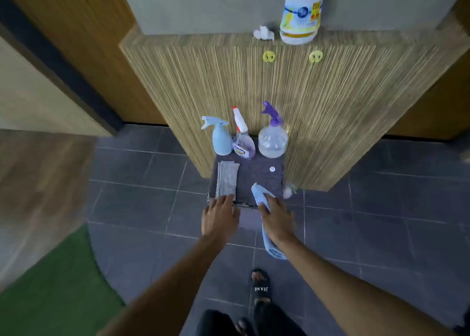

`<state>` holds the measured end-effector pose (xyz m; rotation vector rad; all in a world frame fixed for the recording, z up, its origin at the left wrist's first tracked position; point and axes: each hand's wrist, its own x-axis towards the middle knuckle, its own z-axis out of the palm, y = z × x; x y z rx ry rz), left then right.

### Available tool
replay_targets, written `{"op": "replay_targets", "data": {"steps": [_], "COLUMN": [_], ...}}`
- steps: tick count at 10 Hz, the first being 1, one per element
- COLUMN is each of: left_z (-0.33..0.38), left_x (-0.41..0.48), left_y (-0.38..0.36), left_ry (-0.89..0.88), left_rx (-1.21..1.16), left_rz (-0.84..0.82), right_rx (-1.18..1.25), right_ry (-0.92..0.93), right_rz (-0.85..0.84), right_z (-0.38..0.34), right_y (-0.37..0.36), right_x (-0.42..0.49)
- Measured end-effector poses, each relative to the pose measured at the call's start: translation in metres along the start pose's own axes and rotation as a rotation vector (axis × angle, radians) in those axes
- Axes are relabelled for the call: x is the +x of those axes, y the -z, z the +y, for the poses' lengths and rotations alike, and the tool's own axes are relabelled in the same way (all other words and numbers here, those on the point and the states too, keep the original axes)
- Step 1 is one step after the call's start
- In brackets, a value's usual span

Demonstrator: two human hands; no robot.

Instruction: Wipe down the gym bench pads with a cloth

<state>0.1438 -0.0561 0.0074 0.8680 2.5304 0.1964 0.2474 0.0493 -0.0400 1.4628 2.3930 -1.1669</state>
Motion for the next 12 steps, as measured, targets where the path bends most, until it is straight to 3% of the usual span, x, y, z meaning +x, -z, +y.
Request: {"op": "replay_targets", "data": {"steps": [1,4,5,7,8,10,12], "left_z": [-0.013,-0.060,-0.072,-0.083,-0.079,-0.069,-0.045], "left_x": [0.055,0.223,0.242,0.246,0.246,0.224,0.182], "left_y": [-0.002,-0.106,-0.133,-0.155,-0.154,-0.107,-0.033], "left_ry": [-0.077,-0.313,-0.376,-0.398,-0.395,-0.383,-0.320], "left_rx": [0.020,0.076,0.132,0.232,0.249,0.133,0.058], "left_rz": [-0.031,0.060,0.096,0.193,0.195,0.037,-0.015], "right_rx": [0.007,-0.229,-0.332,-0.438,-0.411,-0.328,-0.233], "right_ry": [-0.054,-0.105,-0.085,-0.079,-0.092,-0.047,-0.059], "right_rz": [0.036,0.466,0.556,0.568,0.555,0.220,0.070], "right_z": [-0.011,-0.011,-0.003,0.005,0.004,-0.008,-0.037], "right_y": [-0.019,-0.124,-0.141,-0.155,-0.153,-0.107,-0.031], "right_x": [0.035,0.160,0.186,0.199,0.200,0.178,0.140]}}
